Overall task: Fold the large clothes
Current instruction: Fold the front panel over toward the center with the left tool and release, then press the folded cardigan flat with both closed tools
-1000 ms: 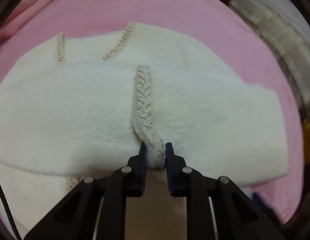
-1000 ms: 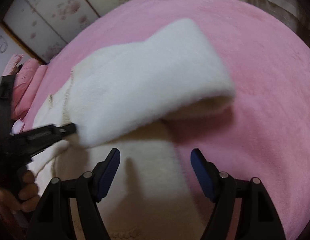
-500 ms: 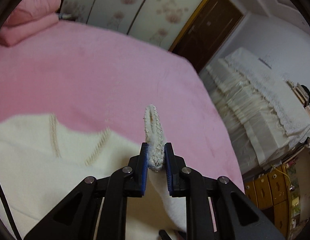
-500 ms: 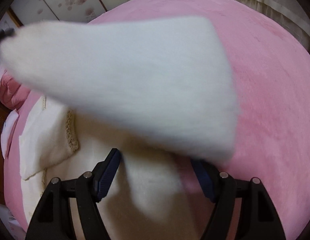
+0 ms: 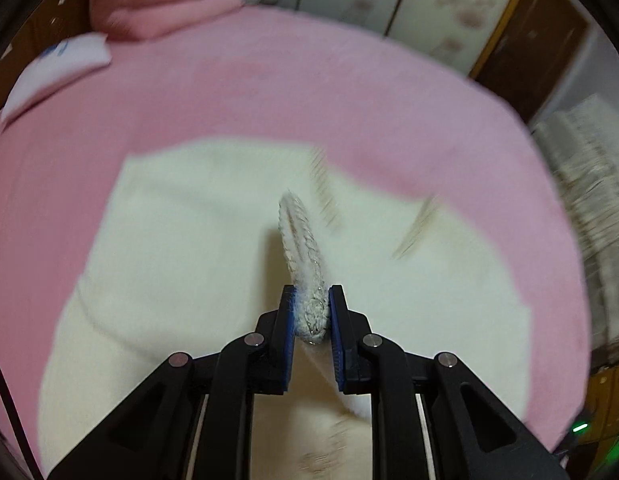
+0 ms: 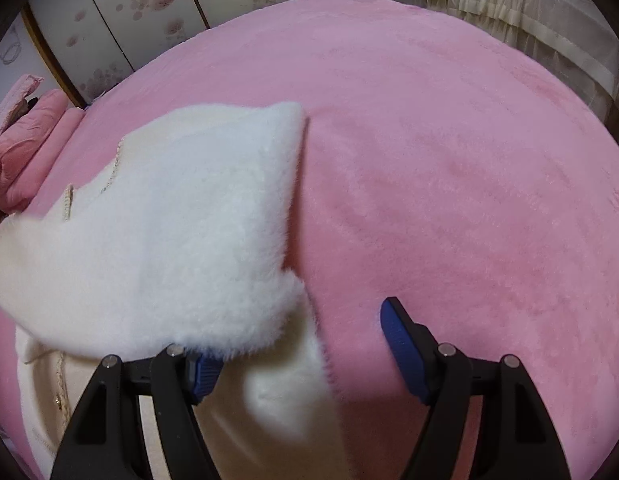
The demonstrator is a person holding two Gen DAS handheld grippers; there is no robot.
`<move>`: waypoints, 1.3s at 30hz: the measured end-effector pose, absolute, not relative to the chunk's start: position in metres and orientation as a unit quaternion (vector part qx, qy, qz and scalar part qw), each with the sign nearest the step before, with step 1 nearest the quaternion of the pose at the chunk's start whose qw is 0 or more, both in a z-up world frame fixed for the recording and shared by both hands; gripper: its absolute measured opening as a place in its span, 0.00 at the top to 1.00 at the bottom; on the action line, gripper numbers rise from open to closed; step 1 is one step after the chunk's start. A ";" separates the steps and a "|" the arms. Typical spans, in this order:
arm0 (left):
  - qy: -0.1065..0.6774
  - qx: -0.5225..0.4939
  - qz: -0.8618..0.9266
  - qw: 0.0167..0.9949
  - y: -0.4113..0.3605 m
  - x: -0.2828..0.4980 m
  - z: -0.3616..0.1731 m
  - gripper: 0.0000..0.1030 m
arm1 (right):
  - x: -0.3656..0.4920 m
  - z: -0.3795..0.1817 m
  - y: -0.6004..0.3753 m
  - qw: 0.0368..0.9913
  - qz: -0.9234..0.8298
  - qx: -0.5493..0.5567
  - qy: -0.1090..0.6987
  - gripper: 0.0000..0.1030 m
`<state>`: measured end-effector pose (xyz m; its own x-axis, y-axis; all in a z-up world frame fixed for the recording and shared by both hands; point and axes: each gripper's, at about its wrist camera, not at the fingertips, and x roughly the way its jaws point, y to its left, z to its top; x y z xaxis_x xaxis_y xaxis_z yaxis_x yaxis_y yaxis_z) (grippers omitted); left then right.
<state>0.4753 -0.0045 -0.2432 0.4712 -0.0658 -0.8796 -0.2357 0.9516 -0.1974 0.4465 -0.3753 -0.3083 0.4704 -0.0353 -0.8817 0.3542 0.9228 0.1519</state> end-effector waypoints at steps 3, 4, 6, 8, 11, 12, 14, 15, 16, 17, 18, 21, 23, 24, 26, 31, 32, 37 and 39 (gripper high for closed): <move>0.541 -0.105 0.086 0.830 0.003 0.464 -0.286 0.87 | 0.444 -0.307 -0.379 0.849 -0.118 0.158 0.491 0.29; 0.550 -0.111 0.083 0.824 0.007 0.461 -0.294 0.87 | 0.442 -0.307 -0.385 0.848 -0.121 0.164 0.489 0.29; 0.557 -0.142 0.080 0.814 0.015 0.457 -0.300 0.87 | 0.433 -0.308 -0.389 0.846 -0.127 0.177 0.486 0.29; 0.561 -0.156 0.076 0.809 0.020 0.455 -0.299 0.87 | 0.428 -0.308 -0.391 0.844 -0.127 0.191 0.485 0.29; 0.562 -0.165 0.074 0.807 0.023 0.454 -0.299 0.84 | 0.424 -0.302 -0.396 0.843 -0.125 0.176 0.492 0.29; 0.560 -0.165 0.075 0.808 0.024 0.455 -0.300 0.79 | 0.425 -0.300 -0.397 0.842 -0.124 0.176 0.494 0.29; 0.558 -0.153 0.087 0.811 0.019 0.459 -0.303 0.68 | 0.425 -0.292 -0.396 0.837 -0.122 0.176 0.503 0.29; 0.549 -0.145 0.101 0.817 0.021 0.458 -0.293 0.66 | 0.419 -0.284 -0.396 0.841 -0.122 0.161 0.502 0.29; 0.541 -0.134 0.117 0.822 0.014 0.452 -0.287 0.66 | 0.413 -0.277 -0.394 0.847 -0.120 0.142 0.498 0.29; 0.528 -0.115 0.140 0.830 0.012 0.450 -0.276 0.66 | 0.406 -0.265 -0.386 0.860 -0.114 0.110 0.486 0.29; 0.513 -0.097 0.148 0.840 0.008 0.447 -0.264 0.66 | 0.400 -0.255 -0.378 0.871 -0.106 0.078 0.474 0.29; 0.494 -0.062 0.107 0.861 -0.013 0.446 -0.242 0.66 | 0.389 -0.233 -0.354 0.895 -0.059 0.050 0.439 0.31; 0.511 -0.056 0.051 0.856 -0.033 0.453 -0.243 0.66 | 0.393 -0.233 -0.341 0.892 -0.002 0.101 0.441 0.45; 0.527 -0.058 0.016 0.848 -0.048 0.458 -0.248 0.66 | 0.398 -0.238 -0.337 0.886 0.017 0.129 0.445 0.62; 0.553 -0.059 -0.008 0.831 -0.068 0.464 -0.263 0.66 | 0.412 -0.256 -0.323 0.865 0.044 0.201 0.458 0.89; 0.626 -0.074 0.030 0.776 -0.088 0.482 -0.318 0.71 | 0.445 -0.308 -0.289 0.799 0.107 0.324 0.495 1.00; 0.620 -0.080 0.037 0.779 -0.085 0.484 -0.323 0.71 | 0.452 -0.312 -0.281 0.799 0.114 0.314 0.500 1.00; 0.559 0.031 0.155 0.814 -0.073 0.496 -0.330 0.69 | 0.471 -0.322 -0.276 0.801 0.119 0.267 0.522 1.00; 0.566 0.014 0.135 0.813 -0.060 0.503 -0.339 0.69 | 0.472 -0.321 -0.296 0.809 0.103 0.260 0.517 1.00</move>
